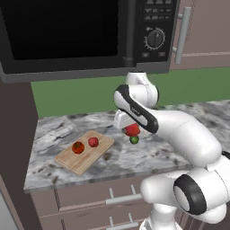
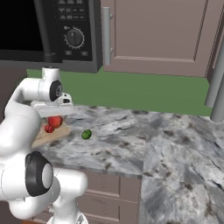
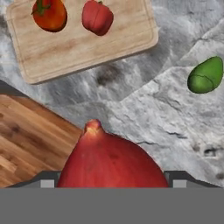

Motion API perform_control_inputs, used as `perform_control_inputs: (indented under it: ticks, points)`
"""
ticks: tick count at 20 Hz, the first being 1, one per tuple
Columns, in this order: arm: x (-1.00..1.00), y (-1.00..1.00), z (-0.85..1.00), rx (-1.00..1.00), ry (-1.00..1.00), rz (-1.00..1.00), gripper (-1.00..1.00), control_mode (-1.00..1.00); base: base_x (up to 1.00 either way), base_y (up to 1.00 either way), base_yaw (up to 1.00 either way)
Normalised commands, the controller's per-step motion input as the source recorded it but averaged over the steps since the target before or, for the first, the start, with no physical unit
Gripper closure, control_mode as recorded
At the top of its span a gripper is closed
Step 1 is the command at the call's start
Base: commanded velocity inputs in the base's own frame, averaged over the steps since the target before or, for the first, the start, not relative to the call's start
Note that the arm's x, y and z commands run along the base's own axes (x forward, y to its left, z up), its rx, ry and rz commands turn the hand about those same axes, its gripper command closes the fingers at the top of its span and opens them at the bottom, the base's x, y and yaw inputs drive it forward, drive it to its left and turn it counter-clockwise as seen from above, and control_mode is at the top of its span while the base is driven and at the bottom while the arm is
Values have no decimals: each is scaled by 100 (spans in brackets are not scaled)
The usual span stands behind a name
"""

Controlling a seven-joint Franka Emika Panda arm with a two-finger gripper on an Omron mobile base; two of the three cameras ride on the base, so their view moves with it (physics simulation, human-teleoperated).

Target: Place the avocado, onion, tomato, and bell pepper on the cutting board.

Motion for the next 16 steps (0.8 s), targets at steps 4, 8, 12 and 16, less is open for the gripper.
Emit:
perform_control_inputs:
  ticks: [4,8,12,16]
  points:
    - [0,78,0,7,-11,16,100,-100,0,0,0]
    - [0,74,0,7,-13,17,100,-100,0,0,0]
    - [0,58,0,3,-16,16,100,-100,0,0,0]
    - [0,41,-1,0,-11,13,100,-100,0,0,0]
